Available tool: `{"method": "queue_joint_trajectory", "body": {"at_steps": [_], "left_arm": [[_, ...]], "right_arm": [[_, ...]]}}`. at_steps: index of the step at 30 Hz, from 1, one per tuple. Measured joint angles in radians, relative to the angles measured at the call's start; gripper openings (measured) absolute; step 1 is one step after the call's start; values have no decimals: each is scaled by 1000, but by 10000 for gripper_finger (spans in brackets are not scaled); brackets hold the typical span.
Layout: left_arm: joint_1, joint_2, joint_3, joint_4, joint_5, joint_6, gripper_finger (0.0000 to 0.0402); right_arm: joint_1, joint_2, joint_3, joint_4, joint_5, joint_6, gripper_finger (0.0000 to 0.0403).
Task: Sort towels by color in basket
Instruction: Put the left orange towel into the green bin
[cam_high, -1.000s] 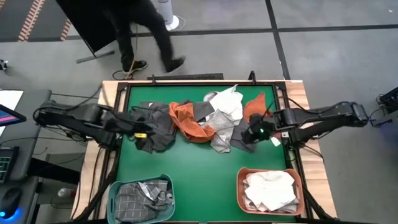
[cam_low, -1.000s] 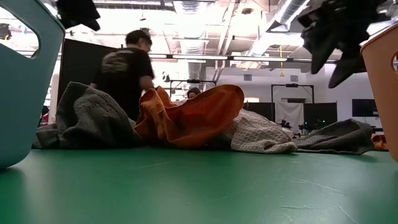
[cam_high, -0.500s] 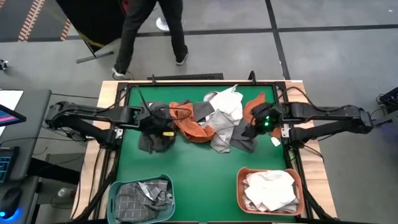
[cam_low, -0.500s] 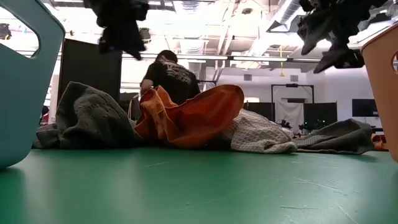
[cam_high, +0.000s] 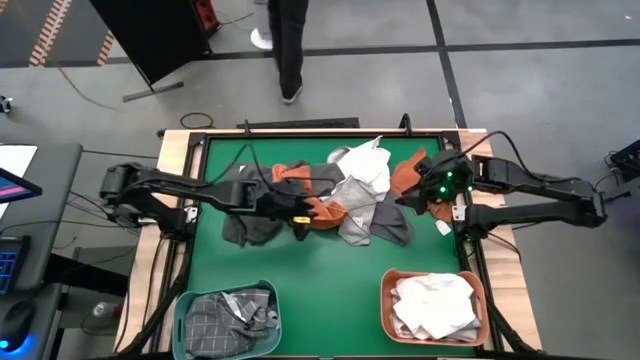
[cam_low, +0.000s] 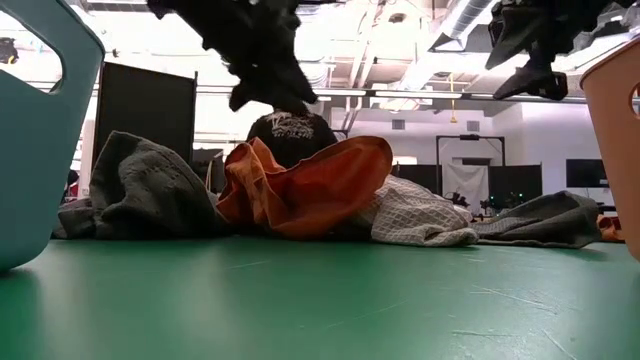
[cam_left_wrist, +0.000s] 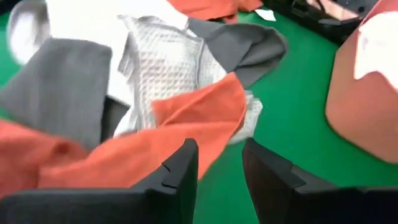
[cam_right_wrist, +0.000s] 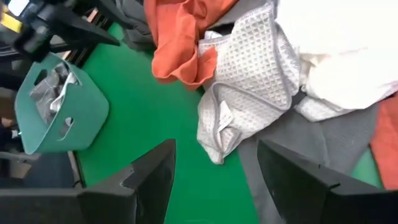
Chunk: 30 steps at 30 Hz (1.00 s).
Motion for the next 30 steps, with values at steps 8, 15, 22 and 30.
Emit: {"method": "queue_joint_trajectory", "body": {"at_steps": [8, 15, 22, 30], "left_arm": [[-3, 177, 223, -73, -9, 354, 194], [-3, 307, 351, -183, -8, 450, 237], [15, 395, 360, -430, -11, 394, 239], [19, 439, 360, -646, -206, 307, 191]], "right_arm": [[58, 0, 0, 1, 65, -61, 269], [65, -1, 0, 20, 98, -47, 269], [77, 14, 0, 23, 128, -50, 269], [77, 48, 0, 51, 134, -93, 269]]}}
